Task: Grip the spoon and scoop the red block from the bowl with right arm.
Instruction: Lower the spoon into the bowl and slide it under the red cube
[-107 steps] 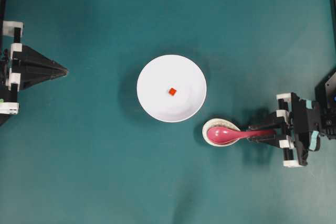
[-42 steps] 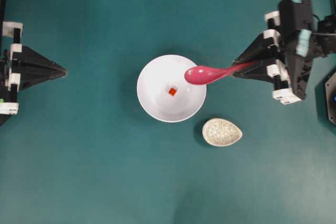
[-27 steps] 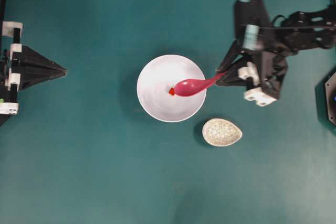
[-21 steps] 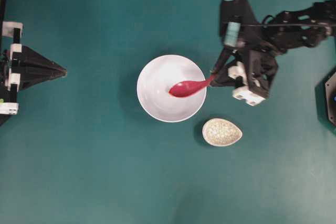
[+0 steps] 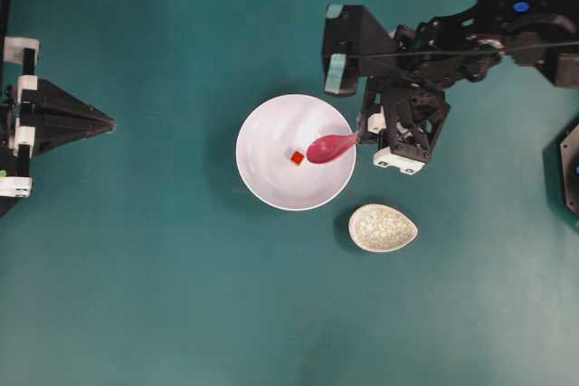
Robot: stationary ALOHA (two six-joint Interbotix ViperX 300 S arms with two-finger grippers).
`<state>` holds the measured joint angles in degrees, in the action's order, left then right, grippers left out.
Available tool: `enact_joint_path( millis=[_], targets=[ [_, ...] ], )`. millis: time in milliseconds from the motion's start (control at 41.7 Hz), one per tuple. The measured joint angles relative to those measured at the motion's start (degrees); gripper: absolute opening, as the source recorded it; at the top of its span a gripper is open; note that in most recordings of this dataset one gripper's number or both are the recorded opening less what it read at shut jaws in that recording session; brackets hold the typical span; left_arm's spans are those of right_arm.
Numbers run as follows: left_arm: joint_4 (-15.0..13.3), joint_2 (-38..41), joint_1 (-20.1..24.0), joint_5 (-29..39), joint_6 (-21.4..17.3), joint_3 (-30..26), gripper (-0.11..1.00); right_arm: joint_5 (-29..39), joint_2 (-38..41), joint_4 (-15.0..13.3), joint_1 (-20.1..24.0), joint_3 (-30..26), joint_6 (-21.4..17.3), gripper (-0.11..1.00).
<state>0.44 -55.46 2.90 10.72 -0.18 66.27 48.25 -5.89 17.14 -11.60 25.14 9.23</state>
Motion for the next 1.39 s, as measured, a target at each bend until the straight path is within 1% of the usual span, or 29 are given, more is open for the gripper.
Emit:
enact_joint_path(
  millis=[288,528,816,1176,1392],
  targets=[
    [0.0,0.0,0.09,-0.09,-0.09,0.0,0.0,0.09,4.04,-2.29,0.97,-0.62,0.0,0.25],
    [0.0,0.0,0.0,0.0,-0.18,0.0,0.0,-0.62,6.59,-4.22,0.88,-1.93,0.0,0.25],
    [0.0,0.0,0.0,0.0,-0.26,0.0,0.0,-1.49,8.96,-4.39,1.14,-4.04,0.44,0.25],
    [0.0,0.0,0.09,-0.09,-0.35,0.0,0.0,-1.85,9.84,-4.39,2.72,-4.83,0.62,0.25],
    [0.09,0.0,0.09,0.0,-0.44,-0.09,0.0,-4.31,10.72,-4.57,2.81,-5.27,0.53,0.25]
  ],
)
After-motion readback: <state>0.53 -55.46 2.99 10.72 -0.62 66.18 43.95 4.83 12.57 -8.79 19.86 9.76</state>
